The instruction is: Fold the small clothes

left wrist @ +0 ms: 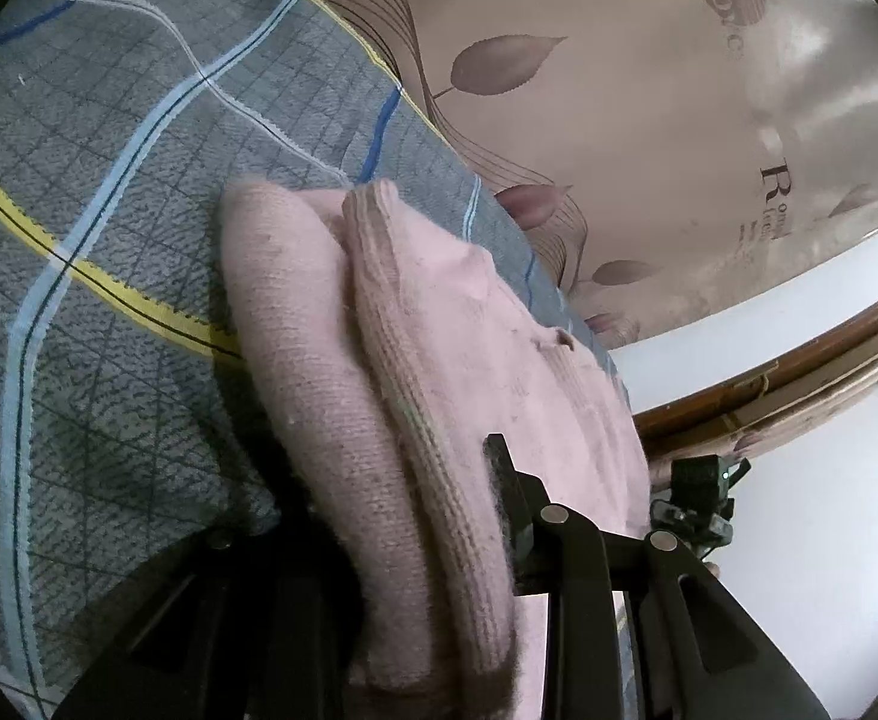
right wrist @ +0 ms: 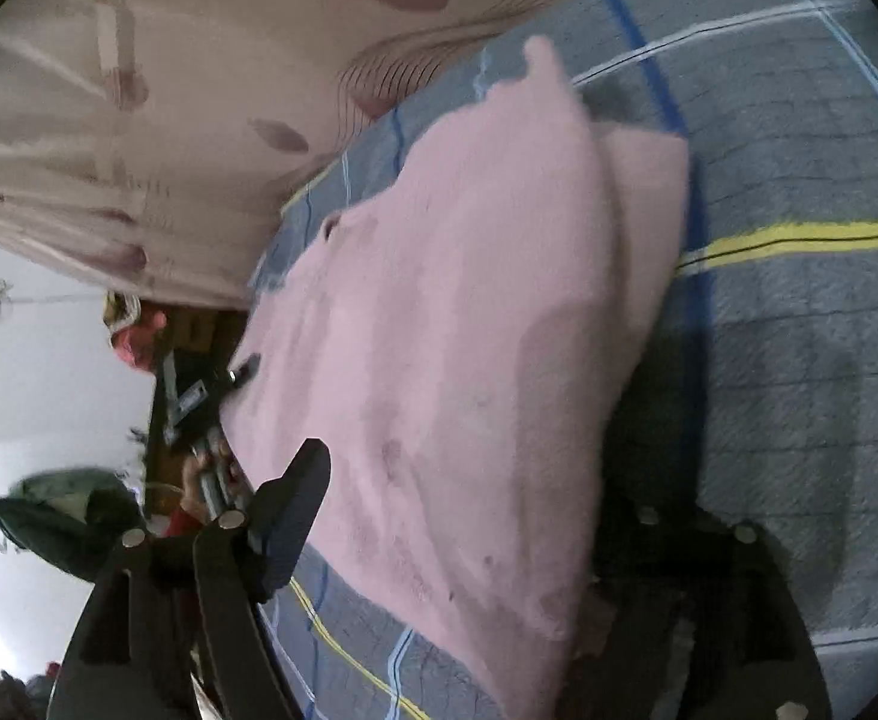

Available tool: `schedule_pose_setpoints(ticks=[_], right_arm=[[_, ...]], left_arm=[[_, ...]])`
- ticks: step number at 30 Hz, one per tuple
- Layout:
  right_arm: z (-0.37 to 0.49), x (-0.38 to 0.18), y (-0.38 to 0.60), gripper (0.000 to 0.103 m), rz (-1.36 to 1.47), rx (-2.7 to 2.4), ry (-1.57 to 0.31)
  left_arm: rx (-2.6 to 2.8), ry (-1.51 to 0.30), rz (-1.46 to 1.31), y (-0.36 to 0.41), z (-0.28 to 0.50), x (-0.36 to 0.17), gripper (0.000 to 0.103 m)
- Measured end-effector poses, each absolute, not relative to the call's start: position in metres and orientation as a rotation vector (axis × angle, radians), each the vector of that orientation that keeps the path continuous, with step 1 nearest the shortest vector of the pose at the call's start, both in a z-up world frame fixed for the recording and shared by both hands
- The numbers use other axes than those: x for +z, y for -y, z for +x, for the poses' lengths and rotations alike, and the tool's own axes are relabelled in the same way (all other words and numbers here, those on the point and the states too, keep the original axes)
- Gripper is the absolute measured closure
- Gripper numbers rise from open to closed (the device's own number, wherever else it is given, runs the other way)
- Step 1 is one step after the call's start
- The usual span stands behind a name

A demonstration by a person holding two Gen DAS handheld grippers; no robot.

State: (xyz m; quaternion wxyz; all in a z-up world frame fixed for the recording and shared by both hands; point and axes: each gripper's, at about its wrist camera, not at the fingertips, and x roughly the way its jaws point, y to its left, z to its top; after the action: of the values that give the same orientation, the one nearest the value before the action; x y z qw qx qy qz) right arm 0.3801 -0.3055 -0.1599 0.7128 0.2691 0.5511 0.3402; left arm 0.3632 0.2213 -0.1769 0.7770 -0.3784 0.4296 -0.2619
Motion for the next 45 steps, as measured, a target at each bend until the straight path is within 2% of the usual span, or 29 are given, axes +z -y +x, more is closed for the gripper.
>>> schedule_pose_setpoints(ticks=[2,3,4,5,10,17,23,30,32,38,41,44,45], right_arm=[[0.38,-0.16,0.298,0.031,0.595,0.755,-1.21],[0.38,-0.16,0.296,0.037,0.592,0.753,-1.203],[0.379,-0.16,0.292,0.067,0.577,0.751,-1.196],[0.379,-0.165,0.286,0.079,0.559,0.733,-1.213],[0.368,-0.168,0.291,0.08,0.629,0.697,-1.155],[0.352,-0.154,0.291,0.081,0.695,0.735,-1.115],[0.336,-0.16,0.295,0.081,0.693,0.708,-1.126],[0.334,-0.164,0.302,0.081,0.591,0.651,-1.104],[0.332,-0.164,0.306,0.077,0.593,0.656,-1.077],[0.322,-0.175,0.333,0.069,0.763,0.674,-0.971],[0.321,-0.178,0.341,0.07,0.804,0.657,-0.962],[0.32,-0.179,0.343,0.071,0.801,0.66,-0.961],[0.319,-0.179,0.342,0.071,0.794,0.658,-0.961]], left_arm=[[-0.542,-0.942,-0.83,-0.222,0.366,-0.179,0.075],[-0.533,-0.946,-0.866,-0.224,0.366,-0.181,0.075],[-0.532,-0.951,-0.882,-0.225,0.367,-0.182,0.075],[-0.526,-0.955,-0.884,-0.225,0.367,-0.183,0.075],[-0.505,-0.949,-0.905,-0.224,0.361,-0.178,0.083],[-0.537,-0.937,-0.883,-0.214,0.36,-0.137,0.083],[-0.547,-0.968,-0.824,-0.174,0.36,-0.08,0.083],[-0.594,-1.045,-0.647,-0.052,0.369,-0.027,0.083],[-0.609,-1.063,-0.593,-0.016,0.371,-0.024,0.083],[-0.602,-1.154,-0.482,0.096,0.376,-0.06,0.082],[-0.615,-1.183,-0.502,0.129,0.383,-0.081,0.079],[-0.623,-1.217,-0.579,0.139,0.39,-0.093,0.062],[-0.648,-1.209,-0.628,0.139,0.39,-0.092,0.05]])
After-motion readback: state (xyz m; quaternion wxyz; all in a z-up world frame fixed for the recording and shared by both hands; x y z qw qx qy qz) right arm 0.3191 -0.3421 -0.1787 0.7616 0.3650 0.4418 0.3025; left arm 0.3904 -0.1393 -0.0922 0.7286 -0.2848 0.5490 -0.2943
